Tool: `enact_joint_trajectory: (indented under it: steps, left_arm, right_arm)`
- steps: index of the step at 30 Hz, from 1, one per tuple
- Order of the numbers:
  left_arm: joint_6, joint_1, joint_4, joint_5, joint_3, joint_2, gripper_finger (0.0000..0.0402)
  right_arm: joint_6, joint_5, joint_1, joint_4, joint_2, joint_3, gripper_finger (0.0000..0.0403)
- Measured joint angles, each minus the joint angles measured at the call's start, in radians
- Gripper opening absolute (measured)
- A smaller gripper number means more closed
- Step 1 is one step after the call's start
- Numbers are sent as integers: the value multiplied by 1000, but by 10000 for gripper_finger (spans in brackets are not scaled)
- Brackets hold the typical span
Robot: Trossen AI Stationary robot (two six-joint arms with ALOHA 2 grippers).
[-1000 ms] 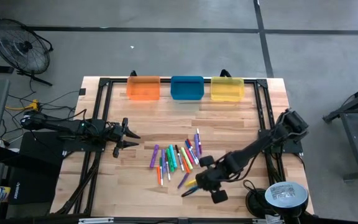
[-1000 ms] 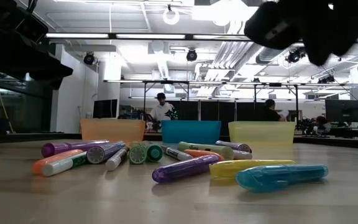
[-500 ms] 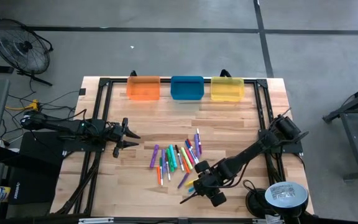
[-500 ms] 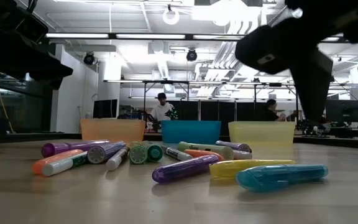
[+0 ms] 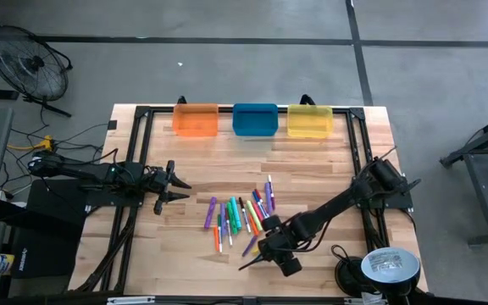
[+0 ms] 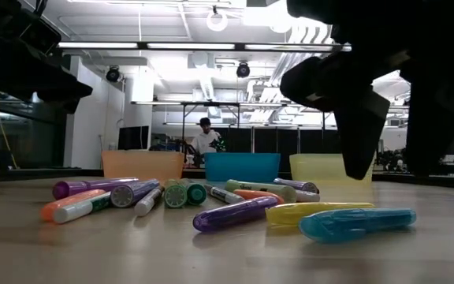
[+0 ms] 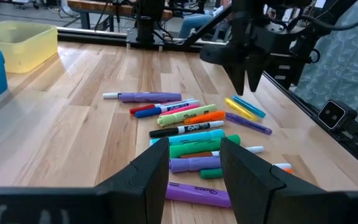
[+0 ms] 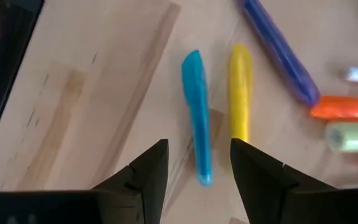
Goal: Pick & Place Markers
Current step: Put the blue pen into the blue bin
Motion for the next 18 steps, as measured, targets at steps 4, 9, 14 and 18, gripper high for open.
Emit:
enact_joint_trajectory:
  steps: [4,9,14,18]
  left_arm:
    - [0,0,-2,0,0,0,140]
    - [0,0,-3,0,0,0,140]
    - [0,0,-3,0,0,0,140]
    - [0,0,-3,0,0,0,140]
  right_arm:
    - [-15,-22,0,-1,53,39,161]
    - [-12,-21,0,-8,93,66,161]
    - [-13,-20,0,-21,112,68,158]
    - [-13,-9,0,-25,126,70,156]
